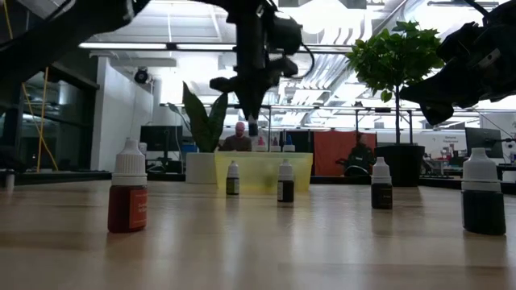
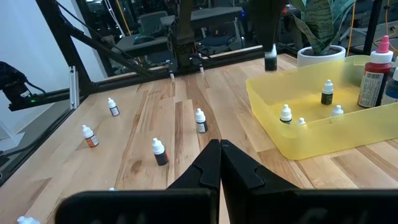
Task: Pick & Place food coloring
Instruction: Put the small black food coloring bottle into the yellow bin
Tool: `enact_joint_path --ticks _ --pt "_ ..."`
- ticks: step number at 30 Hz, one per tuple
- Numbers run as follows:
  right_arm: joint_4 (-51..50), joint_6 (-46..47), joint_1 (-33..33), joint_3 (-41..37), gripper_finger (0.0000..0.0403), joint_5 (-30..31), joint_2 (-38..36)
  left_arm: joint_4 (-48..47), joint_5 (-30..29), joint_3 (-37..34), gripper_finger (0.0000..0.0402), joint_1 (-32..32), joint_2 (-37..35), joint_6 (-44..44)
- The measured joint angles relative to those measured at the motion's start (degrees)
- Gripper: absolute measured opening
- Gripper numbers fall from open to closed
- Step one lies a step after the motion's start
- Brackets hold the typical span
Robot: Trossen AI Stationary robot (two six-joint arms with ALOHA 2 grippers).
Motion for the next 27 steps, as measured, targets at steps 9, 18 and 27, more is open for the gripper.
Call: enact_joint_path --ticks 9,18,27 --pt "0.0 0.0 -0.01 0.0 0.0 0.0 0.0 5.13 -6.38 0.0 0.0024 0.39 5.12 7.04" --pt "0.02 0.0 0.0 0.0 0.0 0.0 0.0 8.53 -11.78 -0.02 0.0024 1.4 6.31 30.13" --pt "0.0 0.01 -0.01 0.0 0.0 0.0 0.0 11.45 -10.19 -0.02 0.0024 4.2 7.82 38.86"
